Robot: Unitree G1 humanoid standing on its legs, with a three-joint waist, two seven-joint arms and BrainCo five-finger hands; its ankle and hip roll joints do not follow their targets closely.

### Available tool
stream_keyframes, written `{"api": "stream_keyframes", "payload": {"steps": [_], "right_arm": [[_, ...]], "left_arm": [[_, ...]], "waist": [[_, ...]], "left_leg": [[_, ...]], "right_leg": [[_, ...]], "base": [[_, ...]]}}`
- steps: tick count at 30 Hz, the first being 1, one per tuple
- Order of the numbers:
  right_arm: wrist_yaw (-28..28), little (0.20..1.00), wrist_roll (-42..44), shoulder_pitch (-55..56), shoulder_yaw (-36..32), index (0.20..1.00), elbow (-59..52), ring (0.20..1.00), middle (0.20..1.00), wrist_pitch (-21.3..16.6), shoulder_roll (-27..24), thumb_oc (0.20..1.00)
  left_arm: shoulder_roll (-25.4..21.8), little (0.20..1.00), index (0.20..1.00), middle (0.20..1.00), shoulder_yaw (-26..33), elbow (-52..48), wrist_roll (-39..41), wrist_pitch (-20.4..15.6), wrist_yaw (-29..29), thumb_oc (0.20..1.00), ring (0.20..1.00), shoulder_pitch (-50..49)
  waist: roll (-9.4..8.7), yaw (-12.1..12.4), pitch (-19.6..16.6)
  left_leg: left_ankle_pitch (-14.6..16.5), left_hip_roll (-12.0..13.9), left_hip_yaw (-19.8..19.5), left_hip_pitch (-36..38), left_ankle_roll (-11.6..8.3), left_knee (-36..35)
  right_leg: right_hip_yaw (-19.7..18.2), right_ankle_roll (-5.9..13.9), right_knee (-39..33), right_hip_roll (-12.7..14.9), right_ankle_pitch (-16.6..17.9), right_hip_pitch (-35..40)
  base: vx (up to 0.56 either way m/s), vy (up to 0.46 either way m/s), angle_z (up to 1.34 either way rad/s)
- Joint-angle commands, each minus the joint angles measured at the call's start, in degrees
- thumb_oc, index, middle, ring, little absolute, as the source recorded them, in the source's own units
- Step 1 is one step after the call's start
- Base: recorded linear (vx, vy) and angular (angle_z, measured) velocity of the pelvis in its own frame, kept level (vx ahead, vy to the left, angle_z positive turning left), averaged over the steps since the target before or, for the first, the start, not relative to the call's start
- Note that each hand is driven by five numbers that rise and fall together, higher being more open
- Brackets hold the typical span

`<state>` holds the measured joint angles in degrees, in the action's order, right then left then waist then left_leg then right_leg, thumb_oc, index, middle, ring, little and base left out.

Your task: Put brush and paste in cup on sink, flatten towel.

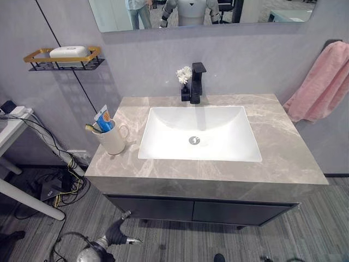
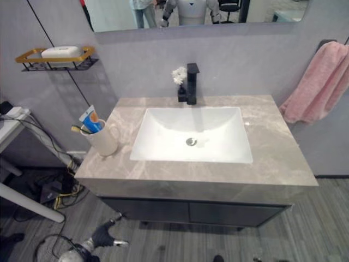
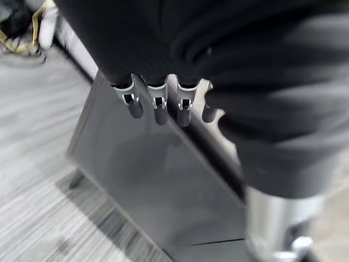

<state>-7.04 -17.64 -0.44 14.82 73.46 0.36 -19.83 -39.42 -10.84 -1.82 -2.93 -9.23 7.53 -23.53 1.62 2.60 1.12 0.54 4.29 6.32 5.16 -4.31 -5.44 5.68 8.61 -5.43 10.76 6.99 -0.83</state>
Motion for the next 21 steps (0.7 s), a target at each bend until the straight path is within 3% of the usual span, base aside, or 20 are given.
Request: {"api": "stream_keyframes", "payload": {"steps": [1, 8, 9, 10, 21], "right_arm": [[0.26, 1.000, -1.51, -2.62, 3.36, 1.000, 3.62, 1.000, 1.000, -0.28, 0.08, 1.000], [-2.22, 1.000, 3.71, 0.24, -0.34, 1.000, 3.65, 1.000, 1.000, -0.24, 1.52, 1.000], [-2.71, 1.000, 4.13, 0.60, -0.61, 1.000, 3.41, 1.000, 1.000, -0.35, 1.74, 1.000], [-2.93, 1.000, 4.53, 0.77, -0.72, 1.000, 3.07, 1.000, 1.000, -0.50, 1.76, 1.000], [-5.25, 1.000, 6.66, 5.88, -2.09, 1.000, -6.68, 1.000, 1.000, -3.76, 0.50, 1.000]], "left_arm": [[-1.68, 1.000, 1.000, 1.000, 5.00, -7.11, 10.84, -5.83, -0.85, 1.000, 1.000, 2.19], [0.24, 1.000, 1.000, 1.000, 10.33, -13.89, 11.97, -7.25, -7.60, 1.000, 1.000, 3.31], [0.61, 0.755, 0.755, 0.755, 11.36, -13.85, 12.19, -7.66, -8.70, 0.755, 0.755, 3.33], [0.94, 0.200, 0.200, 0.200, 11.75, -13.15, 12.55, -7.83, -9.41, 0.200, 0.200, 3.44], [6.92, 0.200, 0.200, 0.200, 18.18, -4.59, 14.68, -10.33, -15.39, 0.200, 0.200, 1.03]], "waist": [[-1.78, -0.19, -1.08], [-2.71, 0.07, -1.21], [-2.82, 0.16, -1.15], [-2.87, 0.20, -1.11], [-3.21, -0.02, -0.02]], "left_leg": [[-2.02, 0.59, -2.18, -4.77, -0.41, 0.44], [-2.65, 0.81, -4.01, -5.78, -0.74, 0.44], [-2.72, 0.84, -4.16, -5.88, -0.79, 0.44], [-2.80, 0.86, -4.28, -5.93, -0.81, 0.44], [-3.28, 0.80, -4.16, -6.36, -0.92, 0.44]], "right_leg": [[1.24, 1.72, 0.43, 2.55, -4.96, 4.57], [2.65, 1.18, 0.43, 2.10, -5.46, 5.10], [2.85, 1.12, 0.43, 2.08, -5.50, 5.19], [2.94, 1.08, 0.43, 2.07, -5.49, 5.20], [3.09, 1.06, 0.43, 2.05, -5.23, 4.47]], "base": [[-0.01, -0.024, 0.12], [0.00, -0.037, 0.11], [-0.01, -0.029, 0.18], [-0.01, -0.025, 0.19], [0.00, -0.005, 0.01]]}}
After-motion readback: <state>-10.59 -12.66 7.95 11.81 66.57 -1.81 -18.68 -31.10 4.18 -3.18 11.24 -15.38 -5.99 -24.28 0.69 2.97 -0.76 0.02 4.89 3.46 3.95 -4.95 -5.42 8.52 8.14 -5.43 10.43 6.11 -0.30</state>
